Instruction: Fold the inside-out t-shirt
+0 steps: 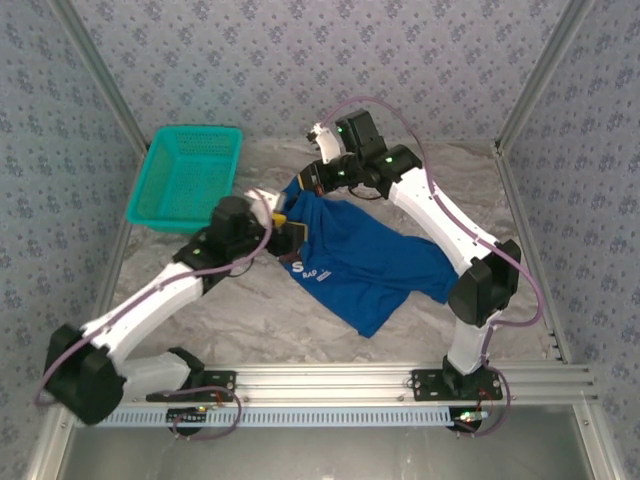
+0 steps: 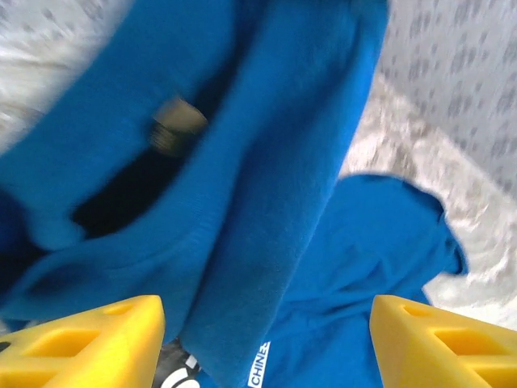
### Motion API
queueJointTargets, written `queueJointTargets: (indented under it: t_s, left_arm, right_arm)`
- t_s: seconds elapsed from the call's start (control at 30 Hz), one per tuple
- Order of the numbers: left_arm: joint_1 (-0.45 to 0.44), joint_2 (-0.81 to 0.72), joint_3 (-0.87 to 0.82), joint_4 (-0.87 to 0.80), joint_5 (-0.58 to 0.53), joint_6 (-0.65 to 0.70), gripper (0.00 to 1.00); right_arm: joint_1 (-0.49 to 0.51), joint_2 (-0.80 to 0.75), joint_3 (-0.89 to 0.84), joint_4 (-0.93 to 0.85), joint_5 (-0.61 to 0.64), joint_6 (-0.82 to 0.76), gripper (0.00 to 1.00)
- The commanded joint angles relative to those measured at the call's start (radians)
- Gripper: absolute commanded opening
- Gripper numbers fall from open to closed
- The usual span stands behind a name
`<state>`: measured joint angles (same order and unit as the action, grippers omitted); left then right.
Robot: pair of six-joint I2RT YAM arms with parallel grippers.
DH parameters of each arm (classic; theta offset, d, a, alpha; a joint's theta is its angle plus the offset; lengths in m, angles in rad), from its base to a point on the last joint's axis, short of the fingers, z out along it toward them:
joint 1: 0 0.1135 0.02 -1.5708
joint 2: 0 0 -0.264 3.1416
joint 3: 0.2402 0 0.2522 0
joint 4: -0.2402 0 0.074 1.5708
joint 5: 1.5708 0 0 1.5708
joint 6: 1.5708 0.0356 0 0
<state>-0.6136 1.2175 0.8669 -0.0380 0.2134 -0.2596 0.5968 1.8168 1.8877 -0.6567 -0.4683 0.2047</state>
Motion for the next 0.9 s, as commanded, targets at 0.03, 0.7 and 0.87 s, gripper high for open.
queueJointTargets:
  t_s: [0.03,0.7,0.87]
  left_arm:
    - [-0.056,0.126,0.098,0.054,-0.122,0.083,0.67]
    - [0.095,0.043,-0.060,0.416,0.220,-0.350,0.00]
    - [0.113,0.005,-0.079,0.380,0.240,-0.368,0.00]
  right_arm:
    - [-0.011,-0.009,0.031,0.035,-0.067,0.059,0.00]
    - [-0.127,-0.277,-0.341,0.079,0.198,-0.112,0.59]
    - [-0.089,-0.408,-0.766,0.397,0.074,-0.094,0.55]
